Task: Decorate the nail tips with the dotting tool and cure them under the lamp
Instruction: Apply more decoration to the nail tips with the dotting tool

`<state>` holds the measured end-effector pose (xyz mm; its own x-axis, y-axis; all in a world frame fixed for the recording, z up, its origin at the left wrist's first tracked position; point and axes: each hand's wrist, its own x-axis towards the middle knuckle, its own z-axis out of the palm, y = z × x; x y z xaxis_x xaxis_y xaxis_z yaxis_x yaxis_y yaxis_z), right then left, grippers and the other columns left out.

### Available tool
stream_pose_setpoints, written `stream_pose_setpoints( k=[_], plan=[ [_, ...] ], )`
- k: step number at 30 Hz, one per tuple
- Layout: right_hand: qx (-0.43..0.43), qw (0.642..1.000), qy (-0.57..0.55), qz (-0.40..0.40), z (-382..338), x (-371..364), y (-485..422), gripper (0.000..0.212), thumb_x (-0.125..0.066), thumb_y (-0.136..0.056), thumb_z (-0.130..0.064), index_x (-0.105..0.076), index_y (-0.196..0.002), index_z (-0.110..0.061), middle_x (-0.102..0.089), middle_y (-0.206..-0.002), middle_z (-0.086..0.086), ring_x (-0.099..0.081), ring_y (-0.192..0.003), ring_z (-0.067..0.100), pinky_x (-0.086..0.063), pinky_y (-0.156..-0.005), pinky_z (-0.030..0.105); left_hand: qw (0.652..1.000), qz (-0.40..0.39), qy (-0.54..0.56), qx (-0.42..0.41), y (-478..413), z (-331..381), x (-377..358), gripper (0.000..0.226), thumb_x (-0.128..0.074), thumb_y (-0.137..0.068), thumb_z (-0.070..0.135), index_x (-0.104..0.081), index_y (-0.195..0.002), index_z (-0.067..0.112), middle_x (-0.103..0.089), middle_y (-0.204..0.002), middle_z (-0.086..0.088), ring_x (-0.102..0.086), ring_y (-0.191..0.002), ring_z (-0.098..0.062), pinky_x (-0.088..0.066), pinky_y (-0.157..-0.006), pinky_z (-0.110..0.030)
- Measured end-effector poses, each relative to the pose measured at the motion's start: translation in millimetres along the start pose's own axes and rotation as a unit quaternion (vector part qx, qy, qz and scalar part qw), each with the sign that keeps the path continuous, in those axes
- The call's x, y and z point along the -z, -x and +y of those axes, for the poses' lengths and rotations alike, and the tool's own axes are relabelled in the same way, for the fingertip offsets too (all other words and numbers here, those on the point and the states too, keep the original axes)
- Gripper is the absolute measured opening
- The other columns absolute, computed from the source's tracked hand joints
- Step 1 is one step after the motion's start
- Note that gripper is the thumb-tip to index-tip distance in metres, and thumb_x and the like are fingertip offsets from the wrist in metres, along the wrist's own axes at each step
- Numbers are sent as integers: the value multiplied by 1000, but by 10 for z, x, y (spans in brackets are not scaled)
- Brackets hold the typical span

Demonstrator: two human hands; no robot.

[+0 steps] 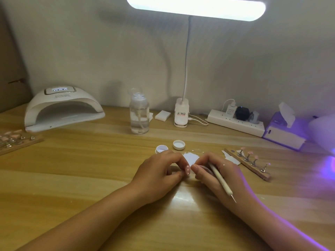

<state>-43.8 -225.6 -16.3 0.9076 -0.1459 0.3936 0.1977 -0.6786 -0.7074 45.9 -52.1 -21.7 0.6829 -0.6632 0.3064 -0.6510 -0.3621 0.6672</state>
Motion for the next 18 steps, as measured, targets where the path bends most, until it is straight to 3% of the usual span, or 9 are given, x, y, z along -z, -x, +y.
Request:
stream_pose_setpoints(
  k=[4,13,18],
  plan=[
    [-5,1000,-9,-2,4,2,-5,12,-70,-90,-26,-67,-81,-19,-68,-72,-12,-65,-71,8,-48,-64,20,1000,-2,1,-1,-4,5,2,19,-65,-84,19,-66,-82,38,-62,-90,21,-51,-63,-1,-38,-64,-24],
    [-3,1000,-16,-4,18,7,-2,12,-68,-92,-23,-66,-81,-18,-69,-72,-11,-65,-71,9,-49,-67,25,1000,-2,-2,0,-4,5,-7,20,-68,-85,21,-65,-82,40,-61,-90,21,-50,-60,-2,-36,-62,-23],
    [-5,1000,-10,-2,18,3,-6,13,-69,-91,-24,-66,-81,-17,-68,-71,-13,-64,-70,8,-47,-64,20,1000,-2,-8,2,-12,5,-13,16,-68,-86,22,-67,-84,38,-62,-91,20,-50,-62,0,-36,-63,-24]
  ],
)
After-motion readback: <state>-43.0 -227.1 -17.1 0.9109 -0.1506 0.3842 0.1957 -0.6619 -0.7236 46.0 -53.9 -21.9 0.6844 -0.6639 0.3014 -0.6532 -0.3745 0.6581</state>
